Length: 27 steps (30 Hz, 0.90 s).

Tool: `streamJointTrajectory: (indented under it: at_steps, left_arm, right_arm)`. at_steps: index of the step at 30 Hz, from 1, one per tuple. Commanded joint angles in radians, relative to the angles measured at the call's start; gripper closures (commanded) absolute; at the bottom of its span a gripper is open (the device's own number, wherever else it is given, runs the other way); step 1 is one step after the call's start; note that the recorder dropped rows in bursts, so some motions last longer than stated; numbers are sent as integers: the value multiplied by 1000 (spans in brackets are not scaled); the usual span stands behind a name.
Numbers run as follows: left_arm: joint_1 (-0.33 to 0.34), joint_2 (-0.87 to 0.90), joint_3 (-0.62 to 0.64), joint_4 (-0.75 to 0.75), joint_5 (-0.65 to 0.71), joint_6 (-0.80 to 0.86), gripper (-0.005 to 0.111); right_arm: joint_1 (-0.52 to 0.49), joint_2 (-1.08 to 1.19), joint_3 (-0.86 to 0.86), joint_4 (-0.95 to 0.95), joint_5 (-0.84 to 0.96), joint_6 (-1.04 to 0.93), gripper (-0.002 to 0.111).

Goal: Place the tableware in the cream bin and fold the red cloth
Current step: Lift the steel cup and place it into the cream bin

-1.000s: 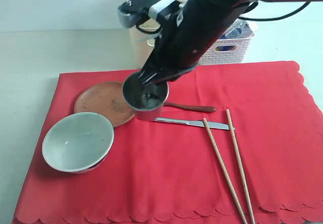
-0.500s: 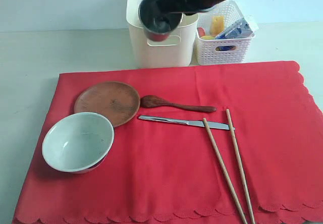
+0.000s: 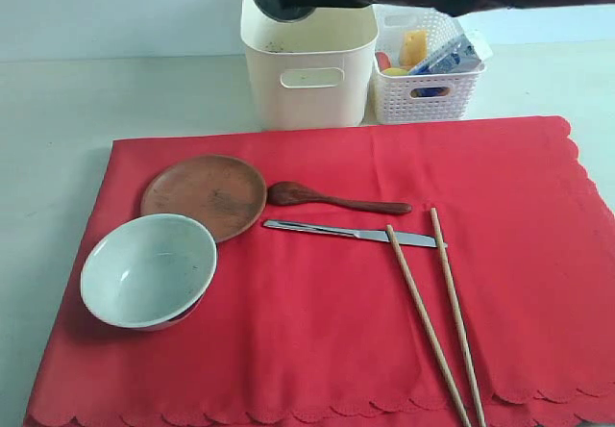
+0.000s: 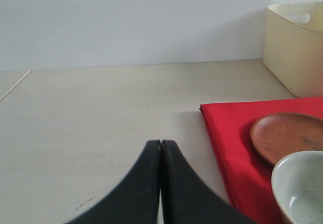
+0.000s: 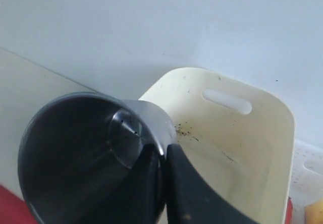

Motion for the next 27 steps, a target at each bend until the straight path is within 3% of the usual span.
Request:
streamJointTrajectory:
  at_steps: [1,9,21,27]
  left_arm:
    - [1,-6,-1,-6,-2,-4,104]
    - [1,-6,-1,-6,-2,-4,104]
    - [1,-6,-1,-6,-2,-4,104]
    - [1,-6,-1,-6,-2,-4,104]
  right_arm:
    - [-18,69,-5,82,-140,-4,108]
    - [-33,151,-41,245,-168,-11,106]
    - [-33,162,-41,245,-168,-26,58]
    - [-33,148,-41,245,-160,-26,50]
